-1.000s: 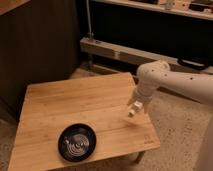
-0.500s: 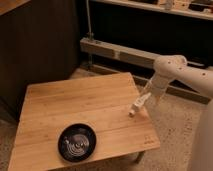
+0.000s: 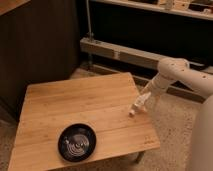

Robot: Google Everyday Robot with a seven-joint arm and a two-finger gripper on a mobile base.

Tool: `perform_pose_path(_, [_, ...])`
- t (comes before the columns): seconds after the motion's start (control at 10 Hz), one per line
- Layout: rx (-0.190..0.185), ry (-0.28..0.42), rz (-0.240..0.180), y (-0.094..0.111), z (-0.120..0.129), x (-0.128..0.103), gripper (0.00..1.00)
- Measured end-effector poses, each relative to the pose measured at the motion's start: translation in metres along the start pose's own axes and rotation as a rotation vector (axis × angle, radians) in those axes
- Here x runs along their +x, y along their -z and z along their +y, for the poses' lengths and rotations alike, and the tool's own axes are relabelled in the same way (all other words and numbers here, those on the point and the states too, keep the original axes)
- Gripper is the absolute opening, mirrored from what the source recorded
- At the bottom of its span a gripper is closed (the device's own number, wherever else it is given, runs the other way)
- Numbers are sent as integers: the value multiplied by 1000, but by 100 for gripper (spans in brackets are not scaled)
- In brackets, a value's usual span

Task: Place the bottle in the ceramic bowl

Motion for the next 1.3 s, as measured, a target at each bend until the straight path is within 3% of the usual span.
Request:
perform_pose_path(0.2, [-88, -2, 32, -19, 4, -3, 65])
perform_pose_path(0.4, [-114, 7, 33, -21, 9, -8, 65])
perform_pose_path(0.6, [-119, 34, 31, -18, 20, -13, 65])
perform_pose_path(0.8, [-100, 72, 31, -22, 36, -11, 65])
perform_pose_path(1.3, [-94, 116, 29, -43, 32, -6, 65])
